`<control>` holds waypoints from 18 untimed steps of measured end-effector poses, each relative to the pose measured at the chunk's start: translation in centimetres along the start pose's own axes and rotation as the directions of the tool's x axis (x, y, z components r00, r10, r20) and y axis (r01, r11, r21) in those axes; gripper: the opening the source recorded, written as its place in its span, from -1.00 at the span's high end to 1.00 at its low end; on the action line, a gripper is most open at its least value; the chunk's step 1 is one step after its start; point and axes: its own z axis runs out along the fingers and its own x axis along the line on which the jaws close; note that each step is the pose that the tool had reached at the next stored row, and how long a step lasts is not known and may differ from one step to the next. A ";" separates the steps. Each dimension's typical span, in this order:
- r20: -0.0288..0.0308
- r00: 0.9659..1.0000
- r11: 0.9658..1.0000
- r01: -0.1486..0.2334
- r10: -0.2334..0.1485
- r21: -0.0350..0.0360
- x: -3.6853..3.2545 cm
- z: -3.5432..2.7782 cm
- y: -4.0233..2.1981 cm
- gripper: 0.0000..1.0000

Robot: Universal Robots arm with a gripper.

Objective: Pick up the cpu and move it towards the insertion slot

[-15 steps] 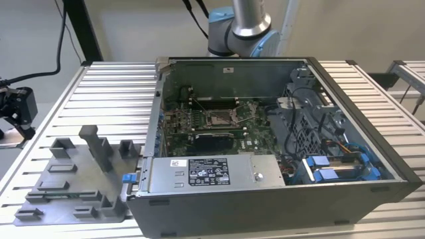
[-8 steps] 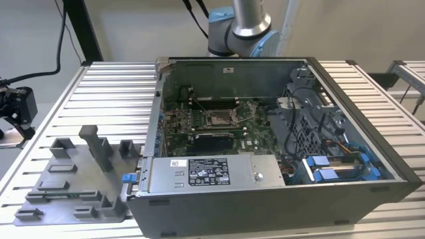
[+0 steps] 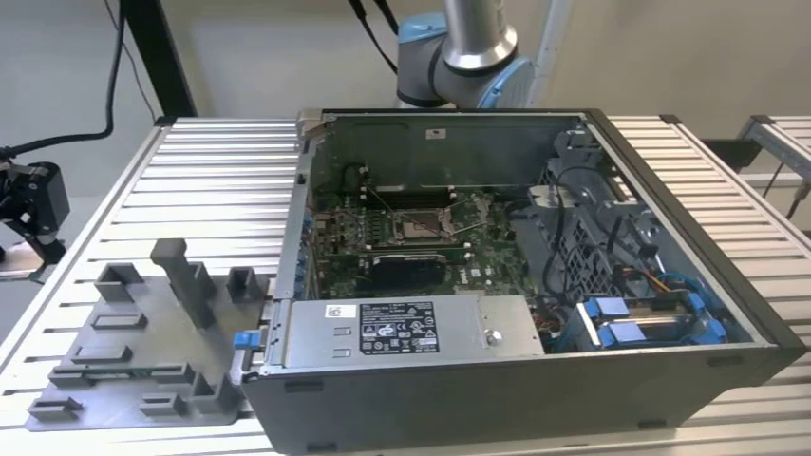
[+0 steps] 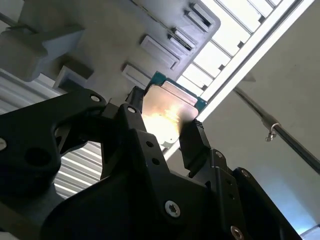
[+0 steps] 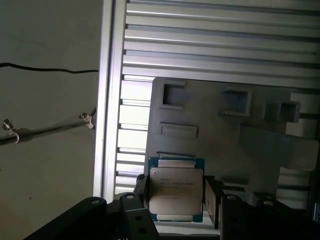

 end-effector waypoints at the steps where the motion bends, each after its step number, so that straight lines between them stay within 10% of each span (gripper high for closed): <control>1: 0.000 1.000 1.000 0.000 0.000 0.000 0.00 0.00 0.00 1.00; 18: 0.000 1.000 1.000 0.000 0.000 0.000 0.01 -1.46 0.00 1.00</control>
